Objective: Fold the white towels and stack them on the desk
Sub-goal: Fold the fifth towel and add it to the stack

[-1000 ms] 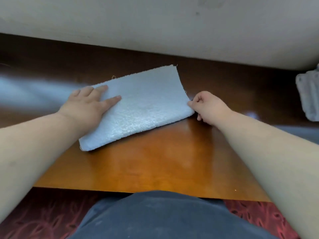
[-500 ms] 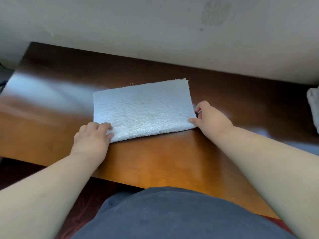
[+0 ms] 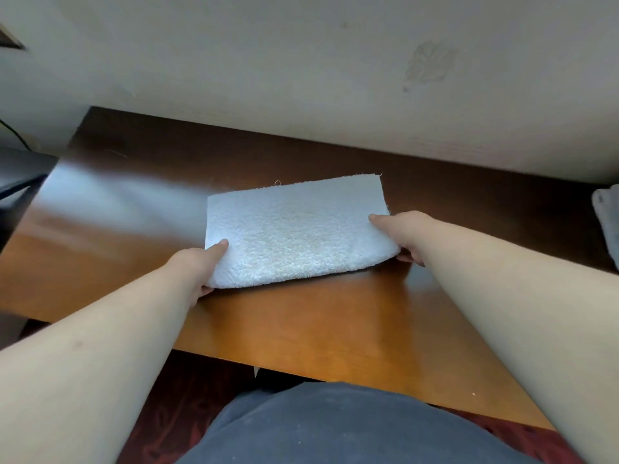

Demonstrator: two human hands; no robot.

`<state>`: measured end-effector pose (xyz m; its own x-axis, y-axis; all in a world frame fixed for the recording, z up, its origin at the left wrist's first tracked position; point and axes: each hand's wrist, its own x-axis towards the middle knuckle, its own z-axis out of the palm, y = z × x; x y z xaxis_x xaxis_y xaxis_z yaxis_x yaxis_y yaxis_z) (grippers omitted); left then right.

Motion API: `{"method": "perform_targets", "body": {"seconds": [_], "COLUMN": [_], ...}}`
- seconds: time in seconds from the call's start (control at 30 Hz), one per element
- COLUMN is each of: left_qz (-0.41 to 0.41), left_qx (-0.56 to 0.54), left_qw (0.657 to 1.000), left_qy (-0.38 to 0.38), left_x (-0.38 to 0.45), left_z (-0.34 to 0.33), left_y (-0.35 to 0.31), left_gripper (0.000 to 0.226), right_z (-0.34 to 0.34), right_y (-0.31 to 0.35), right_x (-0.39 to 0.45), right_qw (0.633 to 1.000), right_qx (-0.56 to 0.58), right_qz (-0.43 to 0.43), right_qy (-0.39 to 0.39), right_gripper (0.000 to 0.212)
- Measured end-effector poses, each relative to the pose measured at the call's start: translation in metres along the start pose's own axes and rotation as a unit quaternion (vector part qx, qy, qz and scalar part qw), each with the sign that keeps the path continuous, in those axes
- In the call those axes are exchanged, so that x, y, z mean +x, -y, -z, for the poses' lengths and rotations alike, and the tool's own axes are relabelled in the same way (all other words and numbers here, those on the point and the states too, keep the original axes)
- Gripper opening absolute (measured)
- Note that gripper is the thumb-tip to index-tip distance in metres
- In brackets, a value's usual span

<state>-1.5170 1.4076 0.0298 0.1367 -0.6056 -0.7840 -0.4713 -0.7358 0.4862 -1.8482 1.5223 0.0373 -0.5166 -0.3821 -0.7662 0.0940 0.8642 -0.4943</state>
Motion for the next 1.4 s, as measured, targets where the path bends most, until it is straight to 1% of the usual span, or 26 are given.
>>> {"method": "perform_targets", "body": {"seconds": [0.1, 0.17, 0.23, 0.3, 0.33, 0.37, 0.4, 0.47, 0.5, 0.57, 0.63, 0.7, 0.73, 0.87, 0.97, 1.13, 1.4], "left_qz": [-0.004, 0.000, 0.000, -0.004, -0.009, -0.020, -0.039, -0.098, -0.126, -0.160, -0.189, -0.215, -0.223, -0.254, -0.289, -0.323, -0.339], "left_qx": [-0.008, -0.024, -0.025, -0.012, 0.011, 0.045, 0.089, 0.157, 0.163, 0.134, 0.112, 0.097, 0.091, 0.095, 0.111, 0.117, 0.059], "left_qw": [1.000, 1.000, 0.999, 1.000, 1.000, 0.999, 0.995, 0.982, 0.978, 0.977, 0.973, 0.965, 0.960, 0.939, 0.917, 0.895, 0.886], "left_qy": [0.012, 0.014, 0.020, 0.011, 0.001, -0.014, -0.030, -0.035, -0.017, 0.032, 0.071, 0.117, 0.141, 0.210, 0.251, 0.285, 0.311], "left_x": [0.010, 0.016, 0.024, 0.035, 0.038, 0.041, 0.043, 0.044, 0.042, 0.030, 0.008, -0.024, -0.042, -0.112, -0.161, -0.231, -0.340], "left_z": [0.006, 0.013, 0.018, 0.018, 0.017, 0.017, 0.016, 0.015, 0.014, 0.012, 0.009, 0.005, 0.001, -0.029, -0.064, -0.126, -0.228], "left_y": [-0.001, 0.000, -0.005, -0.013, -0.017, -0.020, -0.023, -0.027, -0.030, -0.036, -0.046, -0.056, -0.060, -0.069, -0.071, -0.049, 0.000], "left_gripper": [0.052, 0.045, 0.047, 0.058, 0.065, 0.070, 0.071, 0.061, 0.052, 0.036, 0.028, 0.026, 0.025, 0.010, 0.009, 0.007, 0.010], "right_z": [0.000, 0.001, -0.003, -0.010, -0.014, -0.018, -0.021, -0.022, -0.021, -0.010, 0.005, 0.021, 0.030, 0.071, 0.107, 0.170, 0.309], "right_y": [0.001, 0.001, 0.006, 0.012, 0.013, 0.012, 0.010, -0.003, -0.011, -0.029, -0.050, -0.074, -0.088, -0.138, -0.175, -0.241, -0.327], "right_x": [0.005, 0.008, 0.014, 0.019, 0.019, 0.018, 0.015, 0.007, -0.001, -0.020, -0.047, -0.080, -0.097, -0.161, -0.199, -0.243, -0.279], "right_qw": [0.997, 0.993, 0.996, 0.999, 0.999, 0.997, 0.995, 0.991, 0.989, 0.985, 0.977, 0.963, 0.954, 0.922, 0.891, 0.858, 0.861], "right_qx": [0.080, 0.118, 0.088, 0.027, 0.000, -0.022, -0.036, -0.036, -0.026, 0.005, 0.066, 0.156, 0.200, 0.303, 0.367, 0.416, 0.398], "right_qz": [0.002, -0.002, 0.004, 0.018, 0.029, 0.046, 0.066, 0.098, 0.109, 0.127, 0.138, 0.129, 0.121, 0.112, 0.119, 0.138, 0.158], "right_qy": [0.008, 0.027, 0.010, -0.030, -0.045, -0.053, -0.060, -0.080, -0.092, -0.118, -0.148, -0.177, -0.186, -0.214, -0.239, -0.268, -0.273], "right_gripper": [0.041, 0.042, 0.054, 0.067, 0.068, 0.062, 0.052, 0.036, 0.032, 0.033, 0.026, 0.015, 0.014, 0.022, 0.023, 0.025, 0.015]}}
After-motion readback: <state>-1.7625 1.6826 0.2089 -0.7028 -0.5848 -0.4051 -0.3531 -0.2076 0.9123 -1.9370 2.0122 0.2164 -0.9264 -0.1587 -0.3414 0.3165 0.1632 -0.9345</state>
